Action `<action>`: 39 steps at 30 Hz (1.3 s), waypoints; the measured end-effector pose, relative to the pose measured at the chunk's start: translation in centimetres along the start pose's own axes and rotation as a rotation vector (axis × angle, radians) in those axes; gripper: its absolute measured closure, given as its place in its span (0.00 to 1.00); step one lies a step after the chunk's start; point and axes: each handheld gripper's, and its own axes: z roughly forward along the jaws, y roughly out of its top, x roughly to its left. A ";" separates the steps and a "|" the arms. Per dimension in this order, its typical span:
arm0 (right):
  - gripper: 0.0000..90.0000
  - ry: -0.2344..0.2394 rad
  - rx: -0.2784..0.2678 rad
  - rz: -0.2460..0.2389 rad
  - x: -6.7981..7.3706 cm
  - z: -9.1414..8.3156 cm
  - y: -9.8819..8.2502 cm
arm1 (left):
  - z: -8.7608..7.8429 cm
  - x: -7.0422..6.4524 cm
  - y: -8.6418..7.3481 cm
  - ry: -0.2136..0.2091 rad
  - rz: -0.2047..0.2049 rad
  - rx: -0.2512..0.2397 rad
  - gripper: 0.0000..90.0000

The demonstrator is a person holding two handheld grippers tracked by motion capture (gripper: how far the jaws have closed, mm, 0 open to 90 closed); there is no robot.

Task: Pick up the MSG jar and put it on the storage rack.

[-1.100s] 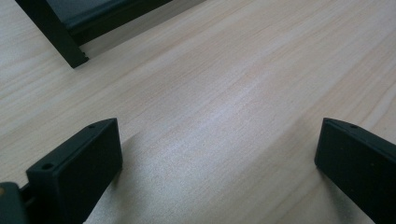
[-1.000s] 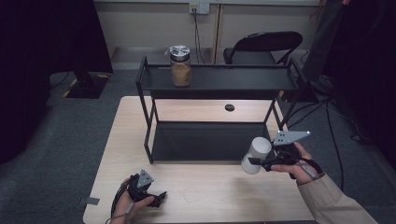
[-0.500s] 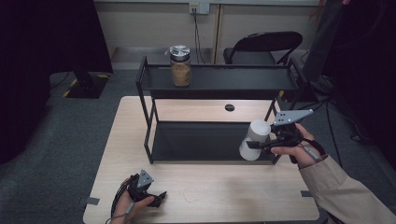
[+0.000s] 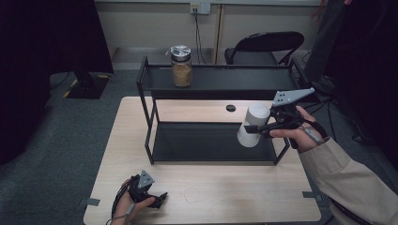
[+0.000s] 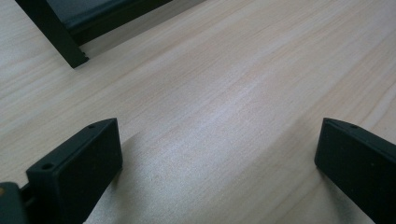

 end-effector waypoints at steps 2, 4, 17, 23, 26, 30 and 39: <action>0.38 -0.002 0.005 -0.005 -0.1 -0.1 0.9 | 0.0 0.0 0.0 0.000 0.000 0.000 0.00; 0.38 -0.006 0.006 -0.009 0.0 -0.3 1.8 | 0.0 0.0 0.0 0.000 0.000 0.001 0.00; 0.38 -0.008 0.028 -0.026 -0.1 -0.6 7.4 | 0.0 0.0 0.0 0.000 0.000 0.000 0.00; 0.38 -0.004 0.018 -0.037 0.0 -0.3 9.2 | 0.0 0.0 0.0 0.000 0.000 0.000 0.00; 0.38 -0.004 0.018 -0.041 0.0 0.0 10.1 | 0.0 0.0 0.0 0.000 0.000 0.000 0.00; 0.38 -0.023 0.015 -0.039 -0.1 0.3 11.4 | 0.0 0.0 0.0 0.000 0.000 0.000 0.00; 0.38 -0.086 0.000 -0.009 -0.6 0.7 13.9 | 0.0 0.0 0.0 0.001 -0.001 0.000 0.00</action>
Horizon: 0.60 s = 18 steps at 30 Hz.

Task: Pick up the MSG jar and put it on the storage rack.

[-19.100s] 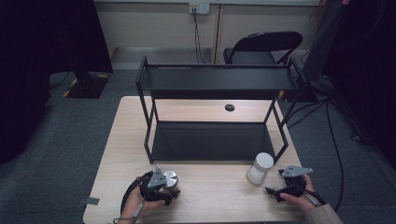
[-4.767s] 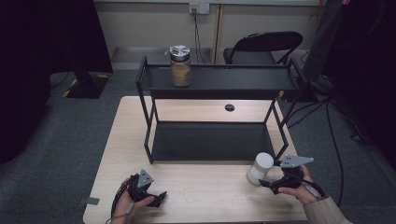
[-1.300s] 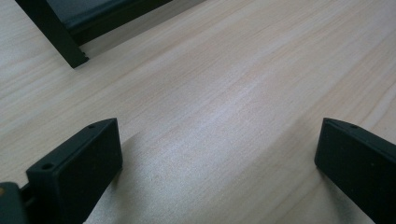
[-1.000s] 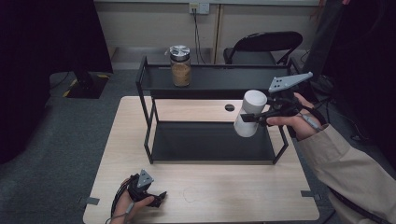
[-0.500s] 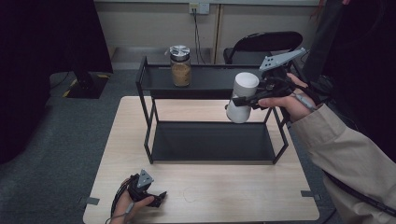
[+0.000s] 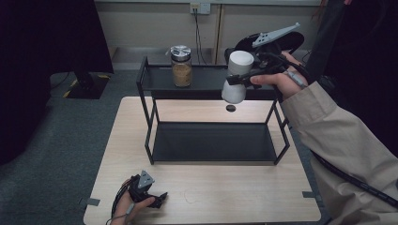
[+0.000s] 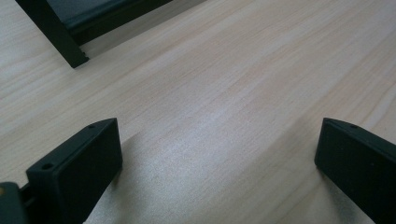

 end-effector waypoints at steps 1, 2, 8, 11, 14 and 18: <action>0.38 -0.008 0.002 0.001 0.0 0.1 0.1 | 0.0 0.0 0.0 0.000 0.000 0.000 0.00; 0.38 -0.017 0.008 0.006 -0.1 0.3 0.4 | 0.0 0.0 0.0 0.000 0.000 0.000 0.00; 0.38 -0.050 0.005 0.031 -0.7 1.2 1.4 | 0.0 0.0 0.0 0.000 0.000 0.000 0.00; 0.38 -0.070 0.019 0.036 -0.8 1.8 2.0 | 0.0 0.0 0.0 -0.001 0.001 0.000 0.00; 0.38 -0.081 0.017 0.053 -1.2 2.4 2.3 | 0.0 0.0 0.0 -0.001 0.001 0.000 0.00; 0.38 -0.100 0.014 0.072 -1.6 3.0 2.6 | 0.0 0.0 0.0 -0.001 0.001 0.000 0.00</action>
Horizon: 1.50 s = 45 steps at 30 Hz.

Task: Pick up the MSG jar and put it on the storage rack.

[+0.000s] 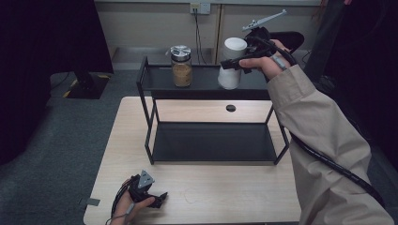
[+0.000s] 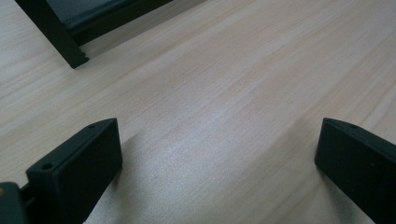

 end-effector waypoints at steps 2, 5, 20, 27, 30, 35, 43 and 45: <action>0.38 -0.010 0.004 0.006 -0.2 0.3 0.1 | 0.0 0.0 0.0 0.000 0.000 0.000 0.00; 0.38 -0.022 0.006 0.022 -0.6 0.7 0.1 | 0.0 0.0 0.0 0.000 0.000 0.000 0.00; 0.38 -0.043 0.000 0.022 -0.9 1.4 -0.4 | 0.0 -0.1 0.0 0.002 -0.002 -0.001 0.00; 0.38 -0.046 -0.024 0.027 -0.9 1.4 -1.1 | 0.0 -0.1 0.0 0.003 -0.002 -0.001 0.00; 0.37 -0.048 -0.033 0.025 -0.8 1.4 -1.3 | 0.0 -0.1 0.0 0.003 -0.002 -0.001 0.00; 0.35 -0.052 -0.041 -0.003 -0.7 1.4 -1.6 | 0.0 -0.1 0.0 0.003 -0.002 0.000 0.00; 0.17 -0.062 -0.054 0.002 -0.4 1.2 -2.4 | 0.0 -0.1 0.0 0.003 -0.003 -0.001 0.00; 0.11 -0.077 -0.057 -0.003 -0.2 0.9 -2.7 | 0.0 -0.1 0.0 0.003 -0.003 -0.001 0.00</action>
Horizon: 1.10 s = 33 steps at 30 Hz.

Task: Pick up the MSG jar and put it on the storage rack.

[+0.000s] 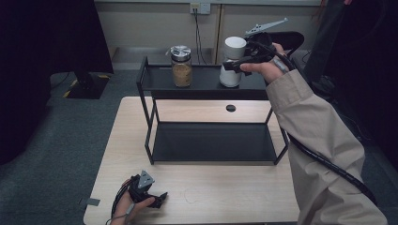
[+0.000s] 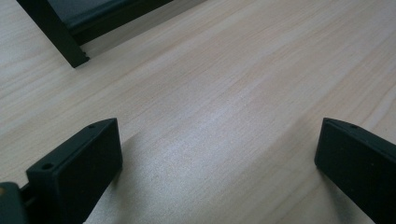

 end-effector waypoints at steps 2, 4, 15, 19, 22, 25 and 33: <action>0.07 0.007 -0.014 0.013 -0.1 -0.4 -0.5 | 0.0 0.0 0.0 0.000 0.000 0.000 0.00; 0.04 0.000 -0.017 0.009 0.0 -0.9 -0.9 | 0.0 0.0 0.0 0.001 0.000 0.000 0.00; 0.00 0.030 -0.044 0.050 -0.3 -3.2 -4.0 | 0.0 -0.1 0.0 0.003 -0.002 0.001 0.00; 0.00 0.045 -0.048 0.043 -0.4 -3.9 -5.3 | 0.0 -0.1 0.0 0.003 -0.002 0.001 0.00; 0.00 0.057 -0.055 0.049 -0.5 -4.3 -6.4 | 0.0 -0.1 0.0 0.004 -0.003 0.001 0.00; 0.00 0.060 -0.057 0.050 -0.5 -4.6 -7.3 | 0.0 -0.1 0.0 0.004 -0.004 0.000 0.00; 0.00 0.087 -0.065 0.047 -0.5 -5.1 -9.9 | 0.0 -0.1 0.0 0.005 -0.004 0.000 0.00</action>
